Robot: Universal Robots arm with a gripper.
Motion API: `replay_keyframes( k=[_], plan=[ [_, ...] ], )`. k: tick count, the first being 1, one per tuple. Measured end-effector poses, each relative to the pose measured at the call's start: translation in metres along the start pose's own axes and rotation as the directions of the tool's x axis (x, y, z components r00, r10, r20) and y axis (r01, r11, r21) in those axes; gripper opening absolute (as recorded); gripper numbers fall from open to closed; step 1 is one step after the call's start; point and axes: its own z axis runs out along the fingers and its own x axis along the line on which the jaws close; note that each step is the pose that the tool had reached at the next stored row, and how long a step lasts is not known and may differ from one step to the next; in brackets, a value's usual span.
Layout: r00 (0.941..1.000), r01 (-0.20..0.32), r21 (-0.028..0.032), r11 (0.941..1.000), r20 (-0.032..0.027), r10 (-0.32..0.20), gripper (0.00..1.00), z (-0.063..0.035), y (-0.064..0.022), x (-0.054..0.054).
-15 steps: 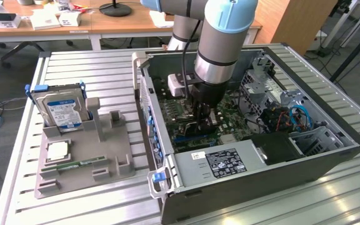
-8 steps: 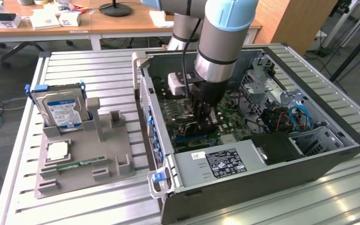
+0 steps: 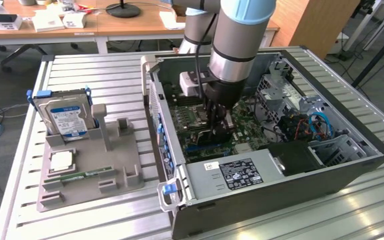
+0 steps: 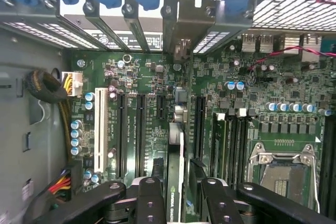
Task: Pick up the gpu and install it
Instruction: 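Insert the gpu into the slot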
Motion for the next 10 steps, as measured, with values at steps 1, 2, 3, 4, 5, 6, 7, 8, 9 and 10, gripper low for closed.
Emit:
replay_keyframes(
  k=[1,2,3,4,5,6,7,8,9,10],
  plan=[
    [1.0,0.0,0.0001,1.0,0.0,0.0,0.33,-0.0023,0.0,0.0],
    [1.0,0.0,0.0001,1.0,0.0,0.0,0.33,-0.0048,0.0,0.0],
    [1.0,0.0,0.0002,1.0,0.0,0.0,0.33,-0.0078,0.0,0.0],
    [1.0,0.0,0.0003,1.0,0.0,0.0,0.33,-0.0108,-0.0001,0.0],
    [1.0,0.0,0.0004,1.0,0.0,0.0,0.33,-0.0141,-0.0001,0.0],
    [1.0,0.0,0.0004,1.0,0.0001,0.0,0.33,-0.0175,-0.0001,0.0],
    [1.0,0.0,0.0005,1.0,0.0,0.0,0.33,-0.0212,-0.0001,0.0],
    [1.0,0.0,0.0005,1.0,0.0,0.0,0.33,-0.025,-0.0002,0.0],
    [1.0,0.0,0.0007,1.0,-0.0001,0.0,0.33,-0.0288,-0.0002,0.0],
    [1.0,0.0,0.0008,1.0,0.0,0.0,0.33,-0.0326,-0.0002,0.0]
  ],
)
